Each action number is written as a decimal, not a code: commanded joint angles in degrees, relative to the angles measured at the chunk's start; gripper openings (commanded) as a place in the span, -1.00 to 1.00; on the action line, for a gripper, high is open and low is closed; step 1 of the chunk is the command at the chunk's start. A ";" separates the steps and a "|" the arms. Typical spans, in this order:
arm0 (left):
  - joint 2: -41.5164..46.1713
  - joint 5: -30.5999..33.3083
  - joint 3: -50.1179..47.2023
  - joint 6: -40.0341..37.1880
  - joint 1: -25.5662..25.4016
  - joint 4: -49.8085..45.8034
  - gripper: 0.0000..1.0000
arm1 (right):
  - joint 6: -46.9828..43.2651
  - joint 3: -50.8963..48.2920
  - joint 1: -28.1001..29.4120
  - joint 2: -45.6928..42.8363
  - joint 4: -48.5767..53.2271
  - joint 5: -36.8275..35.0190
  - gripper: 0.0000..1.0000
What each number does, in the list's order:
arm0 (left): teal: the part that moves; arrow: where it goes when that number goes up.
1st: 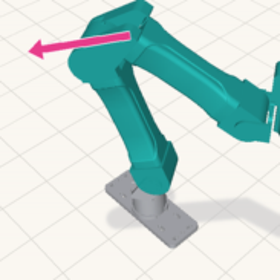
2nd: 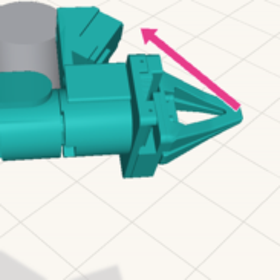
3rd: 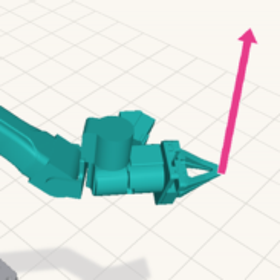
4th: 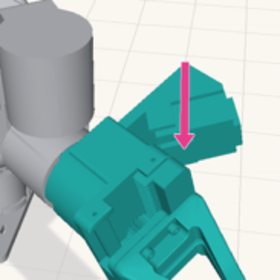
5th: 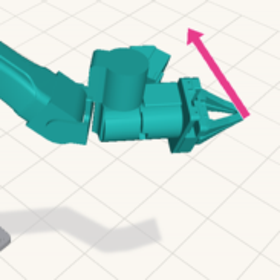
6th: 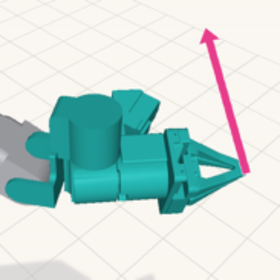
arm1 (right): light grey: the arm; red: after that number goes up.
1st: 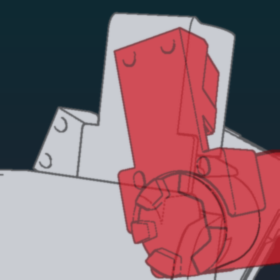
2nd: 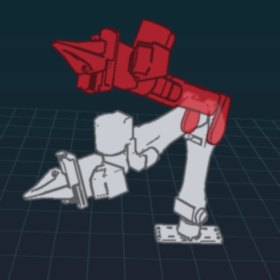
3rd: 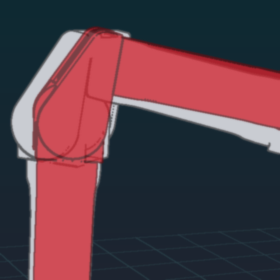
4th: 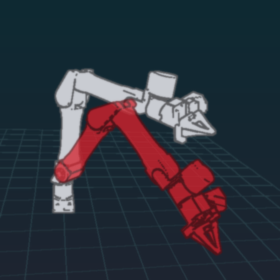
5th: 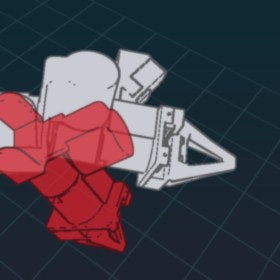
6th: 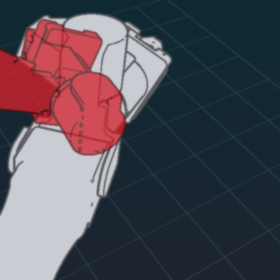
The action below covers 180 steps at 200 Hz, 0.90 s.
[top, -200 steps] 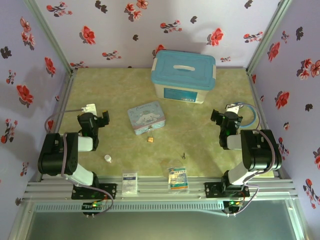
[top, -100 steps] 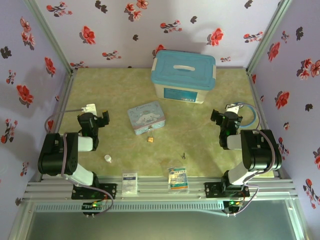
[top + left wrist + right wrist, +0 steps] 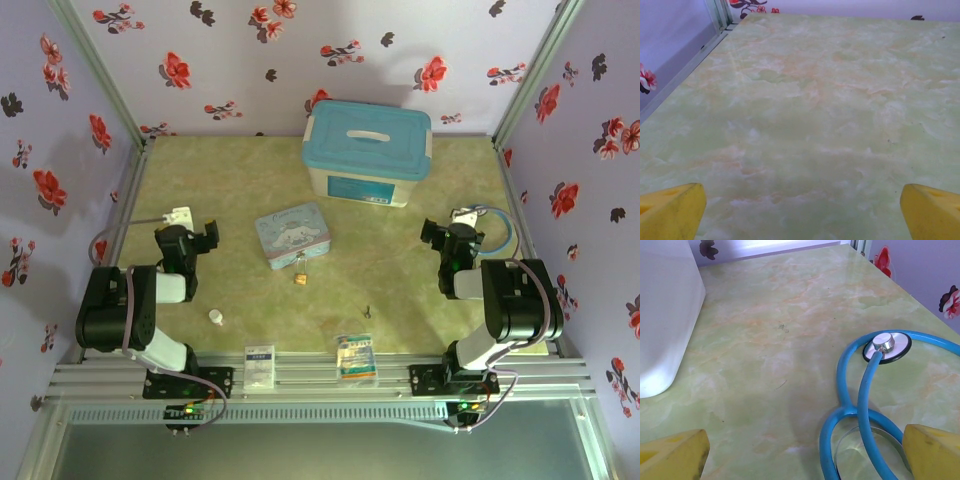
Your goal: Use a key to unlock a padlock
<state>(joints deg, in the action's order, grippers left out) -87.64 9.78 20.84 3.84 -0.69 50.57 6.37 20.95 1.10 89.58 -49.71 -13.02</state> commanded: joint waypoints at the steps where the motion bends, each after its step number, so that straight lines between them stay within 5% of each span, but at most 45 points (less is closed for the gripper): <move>1: 4.13 -0.55 -0.71 -1.59 0.23 0.73 0.99 | -0.95 1.02 0.13 -2.36 -0.11 0.18 0.99; 29: 13.27 0.65 0.37 -1.44 0.08 -8.76 0.99 | 2.95 5.85 0.29 -11.98 18.07 -3.37 0.99; 43: 18.74 4.91 3.86 6.16 0.33 -19.43 0.99 | 8.50 11.23 0.21 -15.75 33.00 -5.78 0.99; 70: 26.82 3.43 6.68 11.83 0.35 -29.72 0.99 | 14.51 13.43 0.22 -19.47 40.09 0.61 0.99; 98: 31.49 -4.60 10.37 19.71 0.53 -40.67 0.99 | 15.86 16.32 1.55 -22.09 49.30 13.45 0.99; 118: 32.80 -15.69 10.46 25.79 0.01 -41.82 0.99 | 16.32 18.69 6.57 -23.81 59.62 11.44 0.99; 180: 37.51 -12.17 14.00 29.52 -23.17 -56.99 0.99 | 28.54 18.79 27.86 -25.27 77.30 5.43 0.78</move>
<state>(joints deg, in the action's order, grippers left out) -51.33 -2.59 31.86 30.06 -15.46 0.80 27.57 38.13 21.82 64.25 16.03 -4.27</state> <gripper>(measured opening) 0.997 0.924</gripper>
